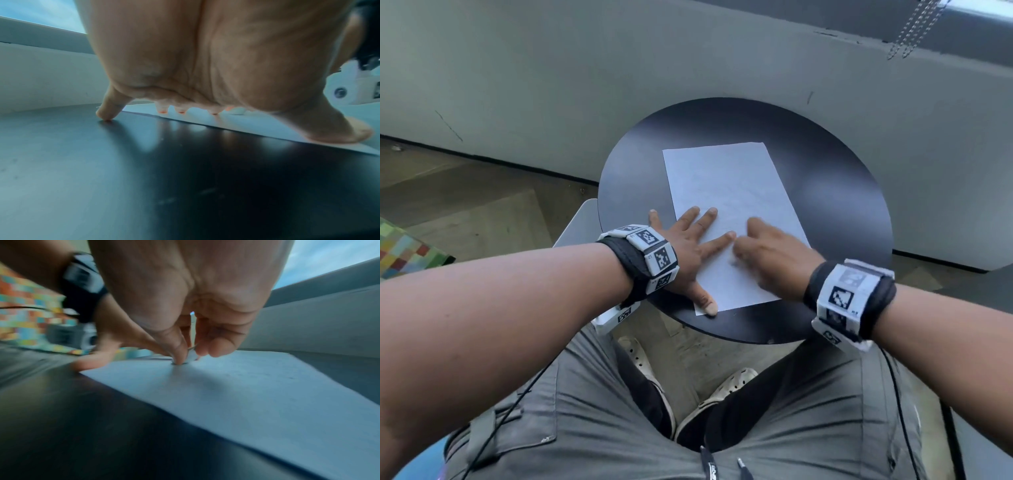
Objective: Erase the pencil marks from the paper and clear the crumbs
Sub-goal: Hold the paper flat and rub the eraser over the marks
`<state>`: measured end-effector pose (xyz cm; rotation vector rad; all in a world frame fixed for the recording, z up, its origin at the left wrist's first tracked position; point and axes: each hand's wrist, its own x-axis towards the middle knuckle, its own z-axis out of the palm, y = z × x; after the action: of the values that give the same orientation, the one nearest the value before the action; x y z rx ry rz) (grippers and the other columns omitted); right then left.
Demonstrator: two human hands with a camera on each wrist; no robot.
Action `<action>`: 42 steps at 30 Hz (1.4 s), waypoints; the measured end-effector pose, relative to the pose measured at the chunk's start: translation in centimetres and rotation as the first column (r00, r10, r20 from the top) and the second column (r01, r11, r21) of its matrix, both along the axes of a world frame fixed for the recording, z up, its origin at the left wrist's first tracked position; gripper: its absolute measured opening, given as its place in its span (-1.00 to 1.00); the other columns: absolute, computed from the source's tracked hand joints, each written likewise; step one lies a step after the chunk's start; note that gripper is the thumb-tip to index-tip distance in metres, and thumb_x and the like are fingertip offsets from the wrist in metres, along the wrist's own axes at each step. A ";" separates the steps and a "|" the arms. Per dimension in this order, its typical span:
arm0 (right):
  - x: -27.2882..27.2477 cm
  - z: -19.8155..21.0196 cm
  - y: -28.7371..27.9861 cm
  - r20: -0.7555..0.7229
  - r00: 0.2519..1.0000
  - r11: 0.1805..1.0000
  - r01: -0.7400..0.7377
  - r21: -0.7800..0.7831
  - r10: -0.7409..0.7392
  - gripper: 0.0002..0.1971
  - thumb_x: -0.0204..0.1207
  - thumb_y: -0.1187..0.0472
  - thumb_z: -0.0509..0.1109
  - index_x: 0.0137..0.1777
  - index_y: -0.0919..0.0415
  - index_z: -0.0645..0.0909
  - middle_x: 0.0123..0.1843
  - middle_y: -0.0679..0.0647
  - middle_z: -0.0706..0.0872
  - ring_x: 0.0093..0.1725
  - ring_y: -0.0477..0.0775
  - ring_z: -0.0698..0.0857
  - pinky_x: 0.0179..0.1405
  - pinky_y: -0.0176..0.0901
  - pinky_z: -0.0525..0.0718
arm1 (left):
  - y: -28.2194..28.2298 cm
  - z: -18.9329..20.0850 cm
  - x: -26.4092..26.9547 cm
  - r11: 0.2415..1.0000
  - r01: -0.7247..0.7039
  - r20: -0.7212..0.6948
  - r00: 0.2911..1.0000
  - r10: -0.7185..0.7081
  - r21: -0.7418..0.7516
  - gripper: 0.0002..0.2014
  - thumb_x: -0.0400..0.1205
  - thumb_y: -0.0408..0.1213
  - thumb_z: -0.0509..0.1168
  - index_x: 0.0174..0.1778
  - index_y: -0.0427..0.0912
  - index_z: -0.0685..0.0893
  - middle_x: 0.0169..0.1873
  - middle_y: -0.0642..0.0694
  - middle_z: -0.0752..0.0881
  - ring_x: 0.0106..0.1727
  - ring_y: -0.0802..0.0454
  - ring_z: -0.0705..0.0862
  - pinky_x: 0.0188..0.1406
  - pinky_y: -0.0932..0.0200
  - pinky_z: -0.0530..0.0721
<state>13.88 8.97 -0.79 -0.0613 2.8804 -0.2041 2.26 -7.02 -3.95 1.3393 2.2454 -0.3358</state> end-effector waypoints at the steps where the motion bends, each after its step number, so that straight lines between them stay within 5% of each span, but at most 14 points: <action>1: -0.3 0.2 0.6 -0.045 0.995 0.996 0.086 0.023 -0.085 -0.86 0.57 0.24 0.29 0.10 0.19 0.52 0.09 0.15 0.41 -0.06 0.24 0.57 -0.17 -0.02 0.54 | -0.1 0.0 0.0 1.000 -0.001 -0.001 1.000 0.001 0.000 0.37 0.12 0.75 0.24 0.66 0.34 -0.46 0.69 0.01 -0.55 0.74 -0.15 -0.46 0.42 -0.85 -0.06; 3: 0.5 0.0 -0.5 -0.062 0.997 0.999 0.049 -0.006 -0.049 -0.87 0.57 0.24 0.28 0.08 0.21 0.52 0.08 0.17 0.42 -0.10 0.20 0.53 -0.19 -0.02 0.52 | 0.0 0.0 0.0 1.000 -0.009 0.004 1.000 0.009 -0.001 0.38 0.12 0.75 0.25 0.66 0.35 -0.46 0.68 0.01 -0.56 0.73 -0.15 -0.46 0.42 -0.85 -0.08; 6: 2.8 -0.9 -3.1 0.064 0.970 0.971 -0.228 -0.073 0.232 -0.85 0.56 0.15 0.30 0.08 0.12 0.57 0.07 0.12 0.43 -0.05 0.19 0.49 -0.18 -0.01 0.49 | 0.2 0.1 0.2 1.000 -0.010 0.003 1.000 0.010 -0.007 0.37 0.13 0.75 0.25 0.66 0.37 -0.45 0.68 0.01 -0.57 0.73 -0.16 -0.47 0.41 -0.85 -0.08; 8: 1.8 -0.6 -1.1 0.103 0.980 0.985 -0.169 -0.041 0.172 -0.83 0.57 0.14 0.27 0.13 0.08 0.54 0.13 0.09 0.42 0.03 0.19 0.52 -0.05 0.01 0.56 | 0.2 0.2 0.2 1.000 -0.008 0.000 1.000 0.008 -0.014 0.37 0.13 0.74 0.25 0.66 0.36 -0.46 0.68 0.01 -0.57 0.73 -0.16 -0.47 0.42 -0.85 -0.06; 11: -0.2 0.0 2.2 -0.025 0.990 0.990 0.137 0.044 -0.136 -0.89 0.61 0.18 0.24 0.08 0.15 0.48 0.07 0.07 0.37 -0.03 0.23 0.59 -0.08 0.05 0.60 | 0.2 0.6 0.2 0.999 -0.007 0.001 1.000 0.007 -0.038 0.36 0.13 0.74 0.25 0.65 0.38 -0.47 0.68 0.00 -0.56 0.74 -0.17 -0.44 0.42 -0.85 -0.05; 17: 3.0 -0.3 -1.6 0.098 0.979 0.983 -0.178 -0.035 0.180 -0.92 0.61 0.17 0.23 0.05 0.13 0.48 0.00 0.04 0.33 -0.10 0.13 0.38 -0.19 -0.03 0.40 | 0.5 1.1 0.7 0.998 -0.020 0.003 1.000 0.021 -0.055 0.34 0.18 0.68 0.33 0.65 0.41 -0.45 0.68 -0.01 -0.56 0.74 -0.17 -0.45 0.42 -0.84 -0.04; 20: 1.1 -0.1 1.8 -0.006 0.999 0.999 0.036 0.003 -0.036 -0.84 0.67 0.07 0.23 0.12 0.11 0.52 0.05 0.04 0.38 -0.04 0.18 0.53 -0.03 0.06 0.58 | 0.7 1.3 0.7 0.997 -0.027 -0.004 1.000 0.026 -0.072 0.35 0.16 0.69 0.33 0.64 0.42 -0.46 0.68 0.00 -0.56 0.74 -0.18 -0.44 0.40 -0.85 -0.03; 22: 0.8 -0.4 2.5 -0.064 0.989 0.986 0.137 0.091 -0.132 -0.83 0.68 0.09 0.18 0.07 0.18 0.48 0.02 0.05 0.34 -0.14 0.21 0.51 -0.10 0.04 0.59 | 0.8 1.4 0.7 0.997 -0.034 -0.005 0.999 0.034 -0.073 0.36 0.15 0.69 0.34 0.65 0.42 -0.45 0.69 0.00 -0.55 0.74 -0.18 -0.43 0.40 -0.86 -0.02; 27: 3.7 -0.7 -2.2 0.063 0.967 0.970 -0.245 -0.013 0.245 -0.90 0.50 0.25 0.30 0.00 0.16 0.49 -0.04 0.07 0.34 -0.21 0.10 0.27 -0.29 -0.06 0.31 | 0.9 1.4 1.0 0.996 -0.030 -0.029 0.999 0.027 -0.079 0.36 0.16 0.68 0.35 0.65 0.41 -0.44 0.69 -0.01 -0.54 0.74 -0.18 -0.43 0.40 -0.84 0.04; 32: 1.0 -0.1 1.7 -0.045 0.993 0.989 0.113 0.098 -0.109 -0.86 0.65 0.13 0.22 0.09 0.18 0.48 0.03 0.08 0.34 -0.09 0.23 0.54 -0.18 0.02 0.57 | 0.9 1.6 1.0 0.994 -0.041 -0.010 0.999 0.041 -0.097 0.36 0.16 0.67 0.35 0.65 0.41 -0.46 0.68 0.00 -0.55 0.74 -0.18 -0.44 0.42 -0.85 0.00; 37: 3.9 -1.0 -2.5 0.021 0.970 0.969 -0.245 0.038 0.244 -0.86 0.44 0.29 0.38 -0.06 0.19 0.49 -0.06 0.15 0.40 -0.29 0.14 0.31 -0.41 -0.06 0.36 | 0.8 1.6 1.1 0.996 -0.036 -0.019 0.999 0.035 -0.085 0.35 0.18 0.67 0.34 0.65 0.41 -0.45 0.69 0.01 -0.55 0.74 -0.17 -0.44 0.42 -0.83 0.02; 42: 1.3 -0.3 2.6 -0.051 0.991 0.986 0.128 0.110 -0.123 -0.90 0.66 0.15 0.20 0.04 0.18 0.44 -0.01 0.04 0.29 -0.19 0.20 0.50 -0.23 0.02 0.54 | 0.7 1.1 0.7 0.997 -0.036 -0.008 0.999 0.036 -0.068 0.37 0.12 0.71 0.32 0.63 0.45 -0.47 0.69 0.03 -0.55 0.74 -0.16 -0.43 0.40 -0.84 0.02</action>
<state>15.19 11.55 -1.11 0.1393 2.9354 -0.0631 2.95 -6.30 -2.81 1.2629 2.2399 -0.4014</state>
